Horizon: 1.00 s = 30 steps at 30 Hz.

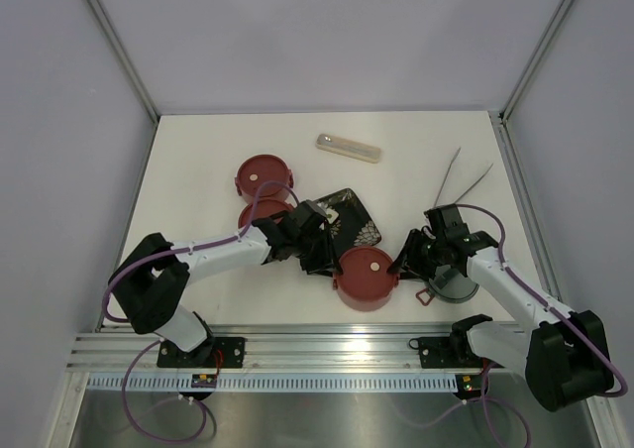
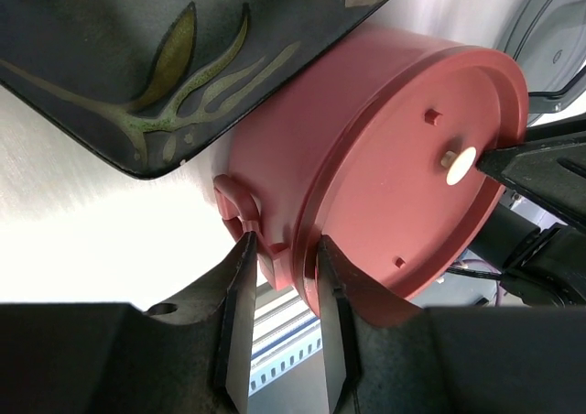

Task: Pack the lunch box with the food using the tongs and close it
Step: Pick up the packing box from the center of the board.

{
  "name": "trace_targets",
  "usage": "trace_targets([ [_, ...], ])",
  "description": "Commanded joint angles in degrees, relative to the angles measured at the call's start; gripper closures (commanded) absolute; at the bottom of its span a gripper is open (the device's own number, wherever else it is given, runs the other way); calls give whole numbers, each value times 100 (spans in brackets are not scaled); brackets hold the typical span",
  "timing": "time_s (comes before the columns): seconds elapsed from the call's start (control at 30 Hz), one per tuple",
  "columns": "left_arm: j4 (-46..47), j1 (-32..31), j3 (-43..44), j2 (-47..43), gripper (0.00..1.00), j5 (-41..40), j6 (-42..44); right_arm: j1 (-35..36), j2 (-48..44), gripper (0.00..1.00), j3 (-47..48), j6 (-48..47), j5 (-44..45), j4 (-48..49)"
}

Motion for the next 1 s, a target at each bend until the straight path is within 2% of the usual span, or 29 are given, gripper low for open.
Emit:
trace_targets([
  [0.0, 92, -34, 413, -240, 100, -20, 39, -27, -159, 98, 259, -46, -60, -127],
  [0.5, -207, -34, 739, -381, 100, -38, 144, -27, -256, 98, 127, -3, -95, -128],
  [0.7, 4, -34, 440, -275, 99, 76, 223, -18, -352, 92, -286, 190, -288, 206],
  [0.77, -5, -34, 405, -223, 92, 120, 284, -18, -353, 89, -435, 235, -394, 321],
  [0.83, -5, -43, 369, -144, 76, 181, 346, -27, -292, 86, -523, 261, -438, 356],
  [0.93, 39, -34, 282, -161, 61, 243, 364, -18, -274, 81, -506, 235, -473, 391],
  [0.97, 48, -34, 273, -161, 59, 252, 373, -18, -274, 77, -497, 226, -482, 391],
])
